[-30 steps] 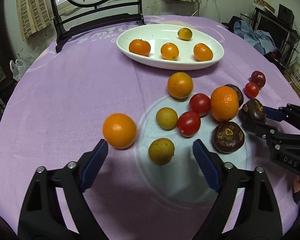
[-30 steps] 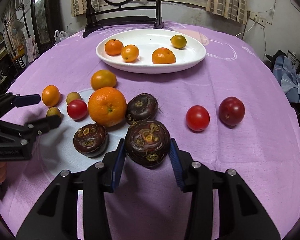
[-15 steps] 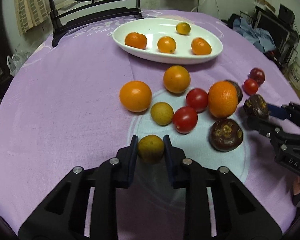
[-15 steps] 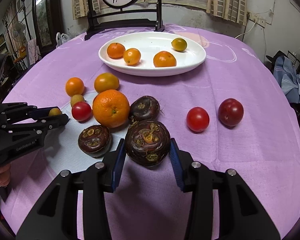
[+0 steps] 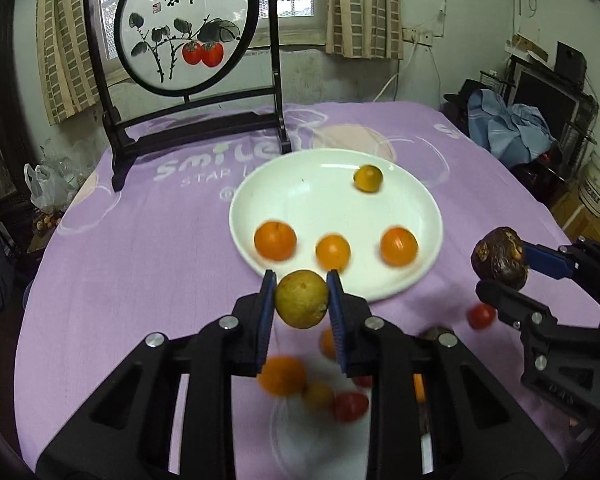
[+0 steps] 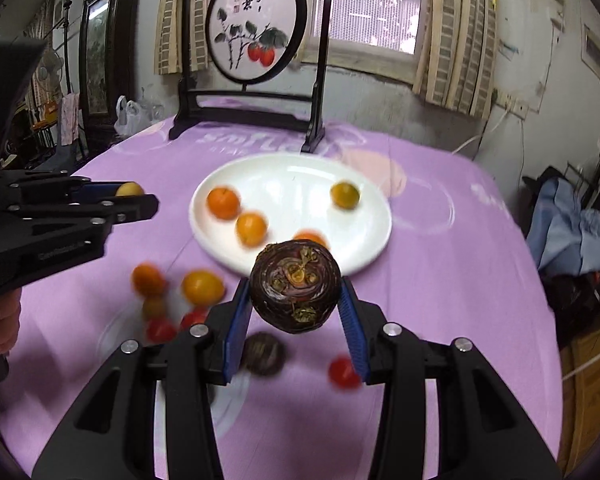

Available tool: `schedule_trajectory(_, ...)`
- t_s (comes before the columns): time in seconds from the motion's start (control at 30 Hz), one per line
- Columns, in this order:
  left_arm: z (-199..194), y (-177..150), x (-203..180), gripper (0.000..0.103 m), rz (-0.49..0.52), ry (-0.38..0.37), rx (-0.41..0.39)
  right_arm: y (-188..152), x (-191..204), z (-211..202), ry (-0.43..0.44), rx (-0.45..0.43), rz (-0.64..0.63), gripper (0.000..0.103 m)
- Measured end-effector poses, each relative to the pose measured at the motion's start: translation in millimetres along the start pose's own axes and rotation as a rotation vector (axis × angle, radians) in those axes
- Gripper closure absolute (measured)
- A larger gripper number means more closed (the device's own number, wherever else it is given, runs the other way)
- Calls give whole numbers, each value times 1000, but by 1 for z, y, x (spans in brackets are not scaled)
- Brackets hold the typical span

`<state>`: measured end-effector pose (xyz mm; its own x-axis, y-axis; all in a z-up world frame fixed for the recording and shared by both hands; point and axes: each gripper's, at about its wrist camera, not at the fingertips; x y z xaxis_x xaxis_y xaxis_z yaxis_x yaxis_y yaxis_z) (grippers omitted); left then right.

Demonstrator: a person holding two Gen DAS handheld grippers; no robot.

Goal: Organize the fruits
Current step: 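Carry both held fruits onto the white plate and open both grippers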

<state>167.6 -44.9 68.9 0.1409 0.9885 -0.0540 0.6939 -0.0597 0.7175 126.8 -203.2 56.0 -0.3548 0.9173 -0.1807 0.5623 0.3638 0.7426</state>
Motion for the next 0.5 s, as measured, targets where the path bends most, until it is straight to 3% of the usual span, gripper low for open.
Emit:
schedule_trajectory(0.27, 79, 48, 1, 77, -46, 80, 58, 33, -28, 82, -20, 68, 64, 59)
schedule_trajectory(0.5, 127, 53, 6, 76, -102, 101, 116, 32, -38, 123, -34, 140, 99, 59)
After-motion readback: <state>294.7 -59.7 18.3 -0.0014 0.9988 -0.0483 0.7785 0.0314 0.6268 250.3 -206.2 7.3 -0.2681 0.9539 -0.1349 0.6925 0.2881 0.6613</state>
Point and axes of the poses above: each gripper's, at about its wrist camera, not at the fingertips, and z roughly the way its jaws point, x to its left, y to its top, and after that the axes turned 7 degrees about -z, right-handed
